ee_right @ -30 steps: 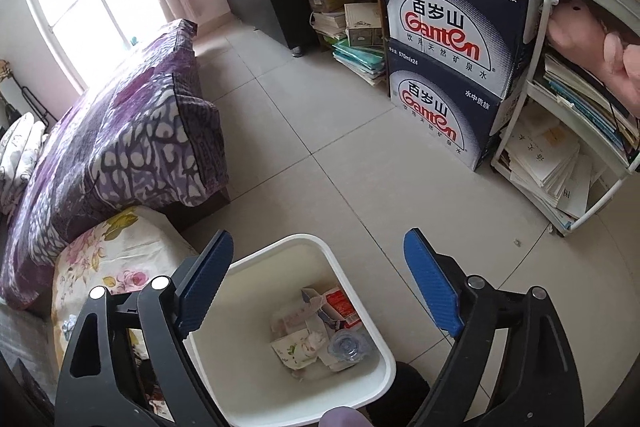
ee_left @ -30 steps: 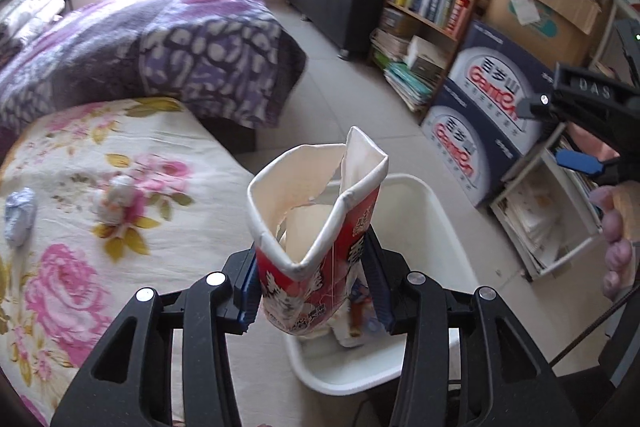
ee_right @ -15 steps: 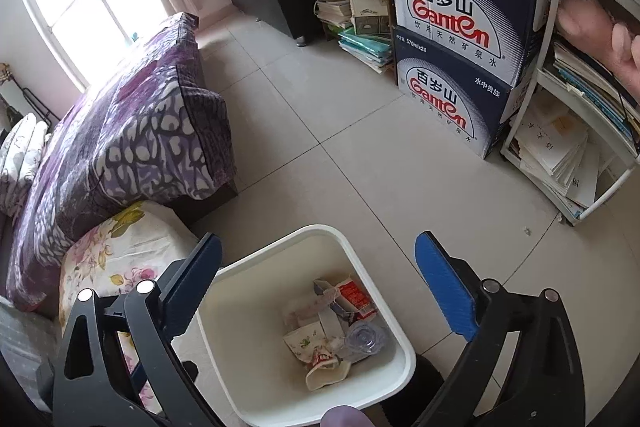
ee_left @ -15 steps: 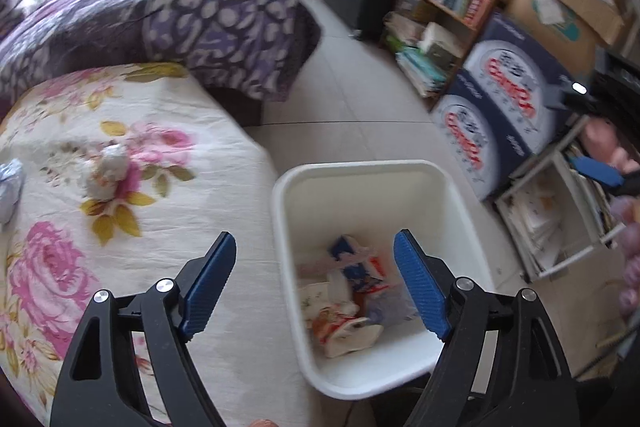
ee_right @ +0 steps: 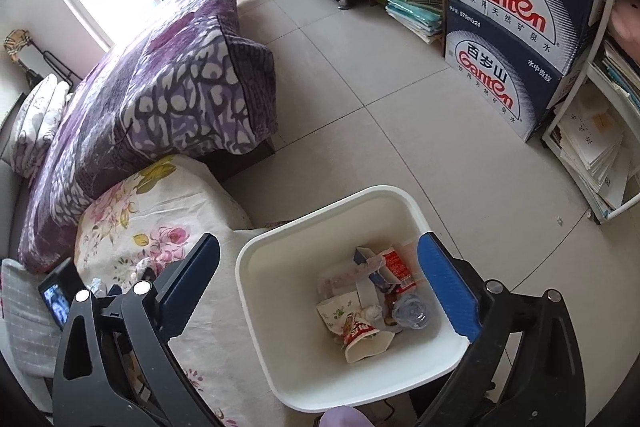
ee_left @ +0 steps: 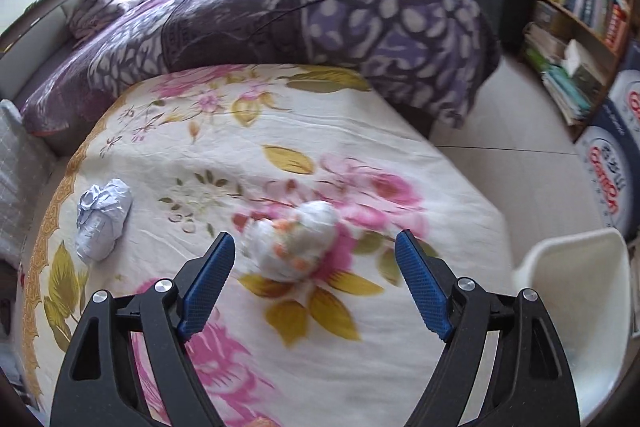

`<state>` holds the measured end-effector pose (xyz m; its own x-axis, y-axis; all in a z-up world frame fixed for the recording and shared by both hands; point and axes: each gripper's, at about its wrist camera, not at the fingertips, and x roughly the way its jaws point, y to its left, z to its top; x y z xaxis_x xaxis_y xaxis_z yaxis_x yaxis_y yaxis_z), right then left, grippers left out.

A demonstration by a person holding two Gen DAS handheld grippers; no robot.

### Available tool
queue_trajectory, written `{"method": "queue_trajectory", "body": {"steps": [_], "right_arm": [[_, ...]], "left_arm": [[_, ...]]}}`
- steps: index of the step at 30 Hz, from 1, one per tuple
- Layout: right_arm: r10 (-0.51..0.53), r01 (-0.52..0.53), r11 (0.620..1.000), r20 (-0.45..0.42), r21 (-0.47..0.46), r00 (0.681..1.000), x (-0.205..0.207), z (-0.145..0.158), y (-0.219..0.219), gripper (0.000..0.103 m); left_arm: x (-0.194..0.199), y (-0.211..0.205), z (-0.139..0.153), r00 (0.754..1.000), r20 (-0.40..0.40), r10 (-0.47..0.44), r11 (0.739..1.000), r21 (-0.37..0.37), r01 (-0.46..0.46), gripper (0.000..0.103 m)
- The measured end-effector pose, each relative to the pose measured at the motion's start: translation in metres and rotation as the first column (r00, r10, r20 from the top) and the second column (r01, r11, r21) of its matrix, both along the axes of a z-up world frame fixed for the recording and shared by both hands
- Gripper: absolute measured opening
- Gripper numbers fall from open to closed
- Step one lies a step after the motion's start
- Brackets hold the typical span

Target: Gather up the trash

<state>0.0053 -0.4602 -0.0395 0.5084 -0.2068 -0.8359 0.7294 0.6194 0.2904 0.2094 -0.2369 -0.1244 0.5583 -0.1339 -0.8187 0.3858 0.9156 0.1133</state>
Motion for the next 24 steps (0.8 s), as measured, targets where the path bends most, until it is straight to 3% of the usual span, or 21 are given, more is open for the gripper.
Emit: {"method": "queue_trajectory", "body": {"steps": [5, 8, 11, 18, 21, 24], "right_arm": [[0.048, -0.049, 0.998, -0.022, -0.028, 0.999, 0.017, -0.001, 0.019, 0.095], [0.075, -0.077, 0.996, -0.047, -0.041, 0.996, 0.027, -0.004, 0.029, 0.095], [0.090, -0.093, 0.995, -0.071, -0.047, 0.993, 0.039, -0.010, 0.040, 0.095], [0.160, -0.168, 0.982, -0.092, -0.083, 0.983, 0.066, -0.019, 0.078, 0.095], [0.252, -0.262, 0.956, -0.092, -0.134, 0.963, 0.087, -0.025, 0.117, 0.095], [0.338, -0.344, 0.930, -0.070, -0.129, 0.939, 0.108, -0.034, 0.159, 0.095]], "left_arm": [[0.024, 0.008, -0.018, 0.999, -0.029, 0.016, 1.000, -0.010, -0.017, 0.079], [0.030, 0.010, -0.028, 0.996, -0.082, -0.025, 0.999, -0.041, 0.021, 0.051], [0.028, 0.021, -0.025, 0.995, -0.092, -0.037, 0.997, -0.068, 0.031, 0.046], [0.018, 0.089, 0.027, 0.998, -0.040, 0.050, 0.993, -0.108, -0.054, 0.045], [0.017, 0.139, 0.055, 0.989, -0.032, 0.142, 0.978, -0.151, -0.145, 0.045], [0.011, 0.194, 0.082, 0.968, 0.005, 0.252, 0.955, -0.165, -0.248, 0.046]]}}
